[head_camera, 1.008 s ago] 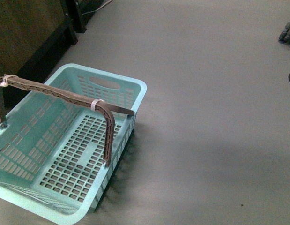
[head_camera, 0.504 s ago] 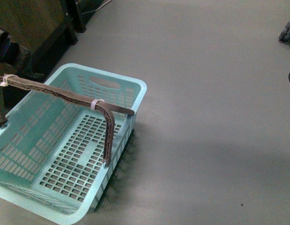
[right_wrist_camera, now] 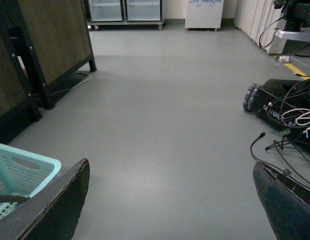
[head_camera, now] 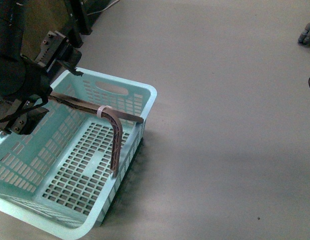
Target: Pick lemon and mango into basket
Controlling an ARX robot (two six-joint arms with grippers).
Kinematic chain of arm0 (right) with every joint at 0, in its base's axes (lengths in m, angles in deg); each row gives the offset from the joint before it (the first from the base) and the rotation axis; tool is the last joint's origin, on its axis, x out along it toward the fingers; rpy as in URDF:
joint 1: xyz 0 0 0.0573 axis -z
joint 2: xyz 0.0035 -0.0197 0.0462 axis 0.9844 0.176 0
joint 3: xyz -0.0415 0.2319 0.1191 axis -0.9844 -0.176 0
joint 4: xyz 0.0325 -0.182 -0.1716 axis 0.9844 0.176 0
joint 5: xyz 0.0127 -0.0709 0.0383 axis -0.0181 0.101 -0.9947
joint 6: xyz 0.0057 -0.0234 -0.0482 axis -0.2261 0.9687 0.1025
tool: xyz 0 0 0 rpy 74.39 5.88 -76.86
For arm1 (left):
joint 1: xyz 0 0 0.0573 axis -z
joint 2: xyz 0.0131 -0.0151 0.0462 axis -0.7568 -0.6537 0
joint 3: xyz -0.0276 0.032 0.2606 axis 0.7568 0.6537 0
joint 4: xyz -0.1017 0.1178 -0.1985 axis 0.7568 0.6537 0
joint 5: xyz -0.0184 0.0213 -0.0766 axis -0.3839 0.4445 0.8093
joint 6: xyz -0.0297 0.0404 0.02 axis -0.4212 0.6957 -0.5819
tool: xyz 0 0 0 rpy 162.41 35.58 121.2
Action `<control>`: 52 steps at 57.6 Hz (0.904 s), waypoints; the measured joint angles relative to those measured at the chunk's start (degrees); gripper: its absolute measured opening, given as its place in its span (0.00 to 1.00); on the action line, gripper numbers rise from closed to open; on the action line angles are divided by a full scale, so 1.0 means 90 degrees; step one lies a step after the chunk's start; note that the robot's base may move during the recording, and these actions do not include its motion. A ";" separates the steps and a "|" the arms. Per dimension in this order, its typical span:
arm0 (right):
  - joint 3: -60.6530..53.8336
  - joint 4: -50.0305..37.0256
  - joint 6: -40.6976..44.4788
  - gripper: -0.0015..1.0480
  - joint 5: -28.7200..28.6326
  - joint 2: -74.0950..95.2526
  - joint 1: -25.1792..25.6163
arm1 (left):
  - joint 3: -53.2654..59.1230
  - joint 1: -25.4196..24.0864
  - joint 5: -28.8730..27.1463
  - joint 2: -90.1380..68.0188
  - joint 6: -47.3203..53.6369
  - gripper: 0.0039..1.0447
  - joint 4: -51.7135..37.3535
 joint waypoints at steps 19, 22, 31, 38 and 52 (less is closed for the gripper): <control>0.0000 0.0000 0.0000 0.92 0.0000 0.0000 0.0000 | -0.0588 0.0000 -0.0100 -0.0724 0.0092 0.53 0.0240; 0.0000 0.0000 0.0000 0.92 0.0000 0.0000 0.0000 | -0.0595 -0.0002 -0.0097 -0.0801 0.0017 0.44 0.0270; 0.0000 0.0000 0.0000 0.92 0.0000 0.0000 0.0000 | -0.0600 -0.0019 -0.0010 -0.0809 -0.0359 0.21 0.0299; 0.0000 0.0000 0.0000 0.92 0.0000 0.0000 0.0000 | -0.0590 -0.0075 0.0192 -0.0801 -0.0809 0.07 0.0187; 0.0000 0.0000 0.0000 0.92 0.0000 0.0000 0.0000 | -0.0136 -0.0073 0.0296 -0.0243 -0.0962 0.06 0.0134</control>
